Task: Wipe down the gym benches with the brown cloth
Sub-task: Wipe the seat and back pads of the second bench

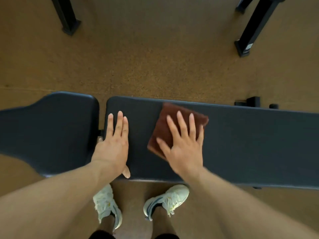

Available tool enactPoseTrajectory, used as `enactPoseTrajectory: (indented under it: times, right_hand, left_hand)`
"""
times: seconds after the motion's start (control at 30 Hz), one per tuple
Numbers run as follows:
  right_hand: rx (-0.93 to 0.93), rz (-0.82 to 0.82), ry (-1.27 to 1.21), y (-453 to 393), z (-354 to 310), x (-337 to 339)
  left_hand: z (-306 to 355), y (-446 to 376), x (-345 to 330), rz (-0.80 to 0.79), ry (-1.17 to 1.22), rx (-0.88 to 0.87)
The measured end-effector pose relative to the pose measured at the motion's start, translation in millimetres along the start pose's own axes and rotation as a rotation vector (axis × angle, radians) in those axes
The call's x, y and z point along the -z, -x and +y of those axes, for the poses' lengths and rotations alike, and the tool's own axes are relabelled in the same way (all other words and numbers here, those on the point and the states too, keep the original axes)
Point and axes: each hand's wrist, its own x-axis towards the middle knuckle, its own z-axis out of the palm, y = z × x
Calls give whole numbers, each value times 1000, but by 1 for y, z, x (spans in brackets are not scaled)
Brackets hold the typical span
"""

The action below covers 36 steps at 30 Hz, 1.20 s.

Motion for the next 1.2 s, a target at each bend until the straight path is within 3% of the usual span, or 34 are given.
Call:
enactPoseTrajectory:
  times: [0.17, 0.3, 0.43, 0.57, 0.67, 0.83, 0.9, 1.03, 1.13, 1.2]
  right_hand:
    - [-82, 24, 18, -68, -8, 22]
    - [-70, 113, 13, 6, -24, -12]
    - [121, -14, 112, 108, -22, -45]
    - [108, -109, 158, 94, -22, -30]
    - [-25, -96, 81, 33, -57, -11]
    - [-136, -18, -5, -52, -145, -12]
    - [-32, 27, 12, -38, -159, -27]
    - [371, 77, 163, 27, -150, -57]
    - [521, 82, 144, 52, -122, -62]
    - [511, 91, 115, 69, -87, -60]
  left_hand:
    - [-8, 1, -3, 26, 41, -40]
    - [-33, 3, -15, 57, 198, -159]
    - [-35, 0, -25, 123, 298, -198]
    - [-35, 21, -64, 334, 519, -219]
    - [-33, 63, -136, 499, 767, -162]
    - [-27, 124, -247, 271, 1056, 121]
    - [-29, 132, -265, 294, 1108, 175]
    - [-20, 128, -237, 406, 1144, 254]
    - [-3, 112, -188, 477, 1098, 209]
    - [9, 101, -155, 536, 1019, 132]
